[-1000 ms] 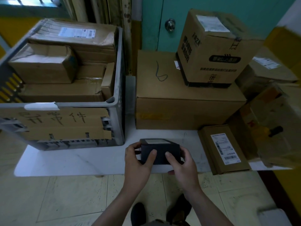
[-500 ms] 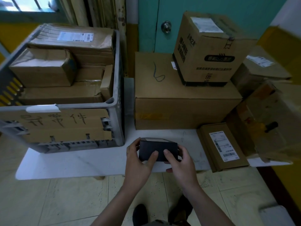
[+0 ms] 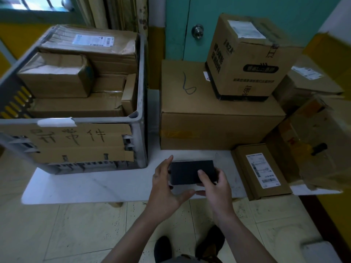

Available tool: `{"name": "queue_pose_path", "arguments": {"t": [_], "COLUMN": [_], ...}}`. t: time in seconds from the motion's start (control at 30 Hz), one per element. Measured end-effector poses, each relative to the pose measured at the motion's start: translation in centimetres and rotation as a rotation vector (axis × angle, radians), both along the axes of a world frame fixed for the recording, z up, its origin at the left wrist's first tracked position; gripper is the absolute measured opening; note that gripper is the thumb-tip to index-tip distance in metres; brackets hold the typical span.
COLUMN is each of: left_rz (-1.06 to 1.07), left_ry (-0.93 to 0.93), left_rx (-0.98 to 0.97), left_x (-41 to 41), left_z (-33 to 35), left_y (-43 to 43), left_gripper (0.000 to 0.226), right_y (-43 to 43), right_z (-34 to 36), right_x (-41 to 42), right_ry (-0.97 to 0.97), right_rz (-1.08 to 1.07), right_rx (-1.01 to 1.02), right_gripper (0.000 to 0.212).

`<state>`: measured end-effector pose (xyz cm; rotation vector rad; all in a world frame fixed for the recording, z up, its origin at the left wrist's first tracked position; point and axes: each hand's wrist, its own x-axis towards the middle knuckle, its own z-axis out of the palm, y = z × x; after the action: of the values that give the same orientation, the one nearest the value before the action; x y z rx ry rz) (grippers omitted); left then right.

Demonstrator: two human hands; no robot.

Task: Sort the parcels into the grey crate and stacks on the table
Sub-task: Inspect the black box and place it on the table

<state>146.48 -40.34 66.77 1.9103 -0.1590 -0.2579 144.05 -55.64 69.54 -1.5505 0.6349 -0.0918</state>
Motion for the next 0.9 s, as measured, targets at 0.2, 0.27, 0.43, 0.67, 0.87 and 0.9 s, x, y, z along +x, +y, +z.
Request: {"name": "queue_pose_path", "arguments": {"t": [0.2,0.27,0.43,0.67,0.87,0.9], "left_rz": [-0.014,-0.01,0.006,0.018,0.032,0.041], "left_ry": [-0.08,-0.086,-0.081,-0.035,0.022,0.036], "left_rx": [0.074,0.077,0.078,0.069,0.066,0.056], "left_x": [0.4,0.6,0.9,1.4,1.4,1.4], "left_z": [0.5,0.4,0.5,0.9,1.5,1.8], "left_y": [-0.2,-0.2,-0.3,-0.5,-0.7,-0.8], "left_gripper": [0.072,0.065,0.06,0.061,0.056,0.056], "right_y": [-0.1,-0.2,-0.3,-0.5,-0.4,-0.4], "right_z": [0.4,0.5,0.6,0.5,0.5,0.6], "right_x": [0.4,0.6,0.9,1.1,1.8,1.9], "right_ry": [-0.047,-0.051,-0.056,-0.053,-0.03,-0.036], "right_rz": [-0.009,0.005,0.031,0.011,0.034,0.037], "right_rx": [-0.046,-0.06,-0.066,-0.067,-0.09,-0.081], "right_gripper": [0.039,0.042,0.039,0.045,0.06,0.064]}}
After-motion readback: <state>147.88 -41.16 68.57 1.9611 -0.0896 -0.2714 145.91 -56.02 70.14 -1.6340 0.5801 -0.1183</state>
